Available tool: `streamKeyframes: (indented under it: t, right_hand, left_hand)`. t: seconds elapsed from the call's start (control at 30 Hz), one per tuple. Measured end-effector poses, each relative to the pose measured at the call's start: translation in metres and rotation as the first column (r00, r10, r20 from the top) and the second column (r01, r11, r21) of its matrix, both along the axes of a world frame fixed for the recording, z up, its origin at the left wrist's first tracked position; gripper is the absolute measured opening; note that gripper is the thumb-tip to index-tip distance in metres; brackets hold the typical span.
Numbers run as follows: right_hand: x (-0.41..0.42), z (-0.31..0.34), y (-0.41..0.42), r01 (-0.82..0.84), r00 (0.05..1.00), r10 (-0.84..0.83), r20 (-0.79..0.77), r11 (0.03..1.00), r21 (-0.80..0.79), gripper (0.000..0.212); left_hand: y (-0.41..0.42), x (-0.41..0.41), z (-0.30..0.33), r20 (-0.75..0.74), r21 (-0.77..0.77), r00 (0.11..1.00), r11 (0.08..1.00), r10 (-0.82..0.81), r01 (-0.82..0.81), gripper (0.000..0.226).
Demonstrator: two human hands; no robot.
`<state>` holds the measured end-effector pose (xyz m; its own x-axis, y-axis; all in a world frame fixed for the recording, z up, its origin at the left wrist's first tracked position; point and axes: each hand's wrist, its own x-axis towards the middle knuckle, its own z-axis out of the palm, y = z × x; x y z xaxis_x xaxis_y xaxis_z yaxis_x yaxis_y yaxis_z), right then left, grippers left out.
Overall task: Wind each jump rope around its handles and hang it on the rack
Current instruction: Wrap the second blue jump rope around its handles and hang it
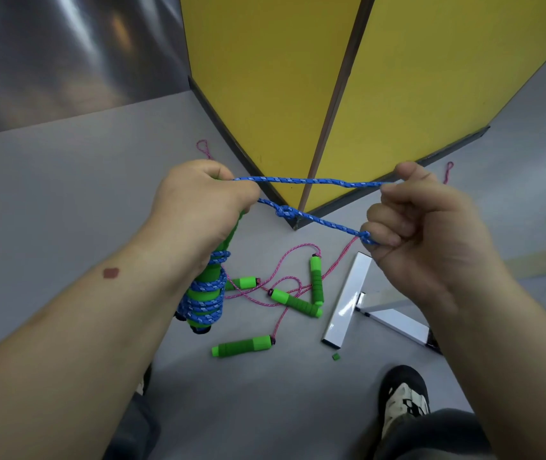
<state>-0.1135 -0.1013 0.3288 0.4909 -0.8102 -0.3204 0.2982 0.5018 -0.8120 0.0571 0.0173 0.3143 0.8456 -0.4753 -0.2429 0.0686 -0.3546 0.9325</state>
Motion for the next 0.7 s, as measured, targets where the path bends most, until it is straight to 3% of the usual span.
streamKeyframes:
  t: [0.17, 0.23, 0.33, 0.47, 0.6, 0.7]
  right_hand:
    - [-0.003, -0.003, 0.001, -0.084, 0.984, 0.034, -0.175, 0.953, -0.292, 0.033]
    - [-0.006, -0.003, 0.002, -0.173, 0.923, -0.027, -0.384, 0.863, -0.475, 0.035]
    - [-0.009, -0.009, 0.001, -0.399, 0.794, -0.111, -0.598, 0.647, -0.65, 0.034]
    - [-0.007, -0.017, -0.004, -0.61, 0.649, -0.224, -0.727, 0.418, -0.673, 0.04]
    - [-0.008, -0.018, -0.003, -0.659, 0.608, -0.264, -0.749, 0.357, -0.662, 0.04]
    - [-0.009, -0.019, 0.0, -0.684, 0.596, -0.192, -0.78, 0.386, -0.618, 0.025]
  left_hand:
    - [0.002, 0.007, 0.0, -0.054, -0.024, 0.998, 0.999, 0.02, -0.021, 0.014]
    - [0.002, 0.009, 0.002, -0.153, -0.063, 0.988, 0.998, -0.013, 0.003, 0.009]
    - [0.002, 0.01, 0.005, -0.292, -0.148, 0.953, 0.988, -0.076, 0.034, 0.005]
    - [0.003, 0.008, 0.006, -0.291, -0.162, 0.95, 0.984, -0.115, 0.07, 0.006]
    - [0.004, 0.005, 0.008, -0.261, -0.15, 0.956, 0.984, -0.133, 0.096, 0.016]
    - [0.004, 0.0, 0.008, -0.24, -0.18, 0.96, 0.978, -0.144, 0.102, 0.02]
